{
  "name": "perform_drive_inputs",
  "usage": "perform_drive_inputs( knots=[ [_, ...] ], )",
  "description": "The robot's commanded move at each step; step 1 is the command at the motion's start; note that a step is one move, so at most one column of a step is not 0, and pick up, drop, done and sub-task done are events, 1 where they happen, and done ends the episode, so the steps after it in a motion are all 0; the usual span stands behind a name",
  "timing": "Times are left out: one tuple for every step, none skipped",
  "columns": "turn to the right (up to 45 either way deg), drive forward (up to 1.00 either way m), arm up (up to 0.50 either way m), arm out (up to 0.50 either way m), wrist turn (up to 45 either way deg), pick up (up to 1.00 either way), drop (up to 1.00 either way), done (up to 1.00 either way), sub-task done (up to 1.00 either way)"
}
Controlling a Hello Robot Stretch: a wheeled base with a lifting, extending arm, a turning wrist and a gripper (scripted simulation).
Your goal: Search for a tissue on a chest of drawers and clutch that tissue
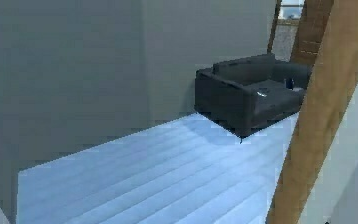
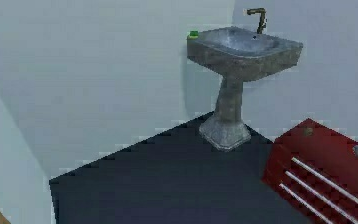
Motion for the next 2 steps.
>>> perform_drive_inputs(
  knots=[
    [0.0, 0.75, 0.0, 0.0, 0.0, 0.0, 0.0, 0.0, 0.0],
    [45.0, 0.0, 0.0, 0.0, 0.0, 0.0, 0.0, 0.0, 0.0]
  ],
)
